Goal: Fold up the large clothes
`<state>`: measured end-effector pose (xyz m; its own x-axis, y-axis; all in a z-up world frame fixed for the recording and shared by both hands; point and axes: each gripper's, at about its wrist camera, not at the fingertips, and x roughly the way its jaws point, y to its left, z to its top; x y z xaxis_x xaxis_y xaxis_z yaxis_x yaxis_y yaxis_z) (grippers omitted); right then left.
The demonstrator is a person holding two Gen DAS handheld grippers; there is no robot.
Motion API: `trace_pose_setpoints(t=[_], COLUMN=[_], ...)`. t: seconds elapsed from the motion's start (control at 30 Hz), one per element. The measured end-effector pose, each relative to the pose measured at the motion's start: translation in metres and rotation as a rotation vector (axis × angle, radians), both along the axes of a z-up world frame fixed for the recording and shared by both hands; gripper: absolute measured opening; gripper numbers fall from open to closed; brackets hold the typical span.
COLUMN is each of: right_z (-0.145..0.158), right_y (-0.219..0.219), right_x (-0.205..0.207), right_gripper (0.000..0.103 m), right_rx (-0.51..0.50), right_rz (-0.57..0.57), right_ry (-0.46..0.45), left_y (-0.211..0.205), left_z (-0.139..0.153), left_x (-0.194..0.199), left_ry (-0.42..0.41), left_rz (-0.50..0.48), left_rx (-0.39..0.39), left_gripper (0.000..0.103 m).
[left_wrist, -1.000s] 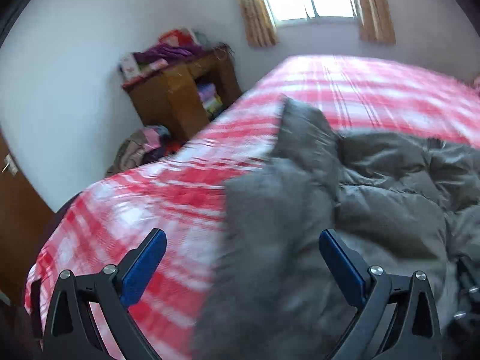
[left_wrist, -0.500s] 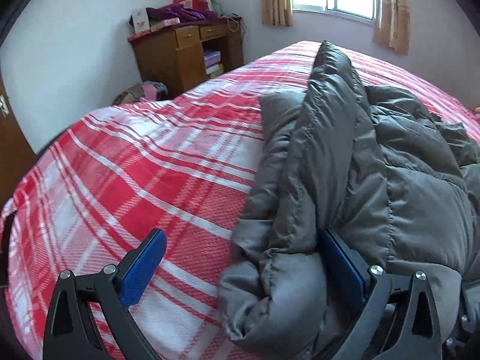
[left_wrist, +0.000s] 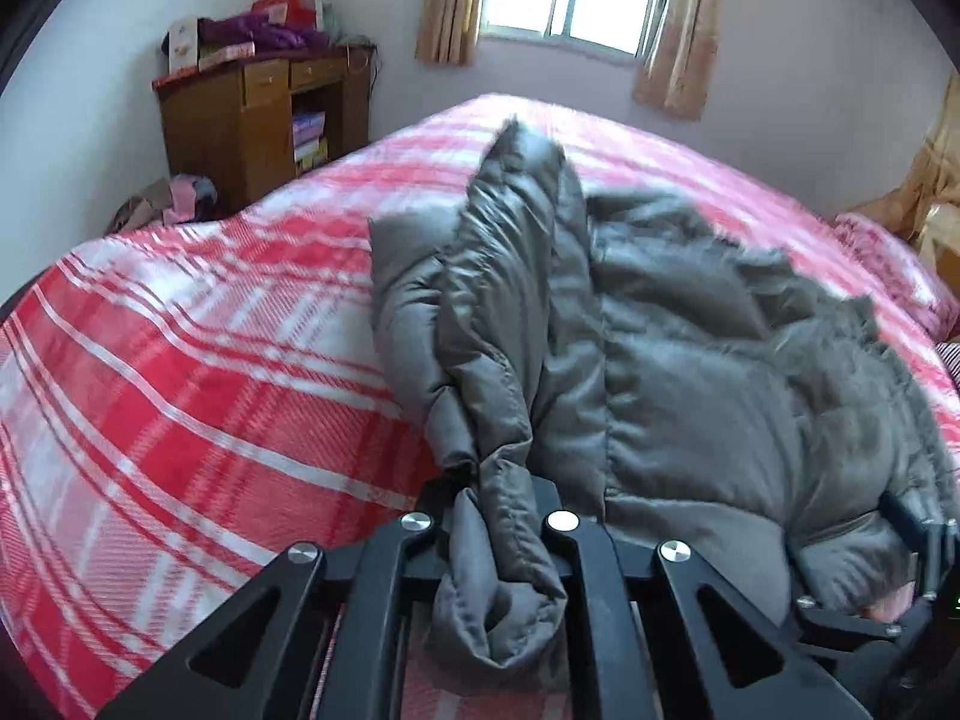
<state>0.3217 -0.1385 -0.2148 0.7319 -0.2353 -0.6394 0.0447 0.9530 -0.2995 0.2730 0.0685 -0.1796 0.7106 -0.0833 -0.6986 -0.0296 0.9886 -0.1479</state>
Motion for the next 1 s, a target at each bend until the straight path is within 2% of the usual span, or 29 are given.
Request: trace_pose_setpoints(t=[0.07,0.17,0.23,0.37,0.43,0.5,0.6,0.67,0.73,0.87,1.0], right_z=[0.0,-0.001,-0.004,-0.014,-0.018,-0.014,0.004,0.021,0.04,0.061,0.052], right_y=[0.001,0.005,0.012,0.032,0.037,0.042,0.02,0.006,-0.019,-0.107,-0.194], right_x=[0.001,-0.002,-0.005,-0.007,-0.006,-0.008,-0.016,-0.03,-0.046,-0.061,-0.068], right_gripper=[0.103,0.096,0.09,0.088,0.088,0.089,0.098,0.102,0.103,0.103,0.103], right_rx=[-0.019,-0.048,-0.069,-0.098,-0.079,-0.023,0.104,0.172,0.175,0.181,0.211], right_rz=[-0.007,-0.011,-0.01,0.028,0.057,0.115,0.195,0.227,0.21,0.04,-0.157], right_ry=[0.01,0.005,-0.001,-0.014,-0.012,0.001,0.039,0.011,-0.055,-0.133,-0.133], left_y=[0.01,0.027,0.032,0.053,0.064,0.072,0.069,0.053,0.033,-0.042,-0.122], left_z=[0.013,0.025,0.031,0.049,0.058,0.073,0.097,0.114,0.127,0.15,0.148], left_x=[-0.01,-0.02,-0.027,-0.046,-0.049,-0.052,-0.052,-0.048,-0.047,-0.033,-0.014], left_ry=[-0.033,-0.045,-0.052,-0.081,-0.094,-0.11,-0.143,-0.176,-0.206,-0.286,-0.334], left_rz=[-0.012,-0.031,-0.025,0.022,0.046,0.062,0.05,0.021,-0.006,-0.113,-0.237], left_rx=[-0.031,-0.079,-0.079,-0.091,-0.087,-0.047,0.0,0.037,0.076,0.179,0.261], left_gripper=[0.007,0.007,0.007,0.006,0.006,0.006,0.006,0.006,0.006,0.006,0.006])
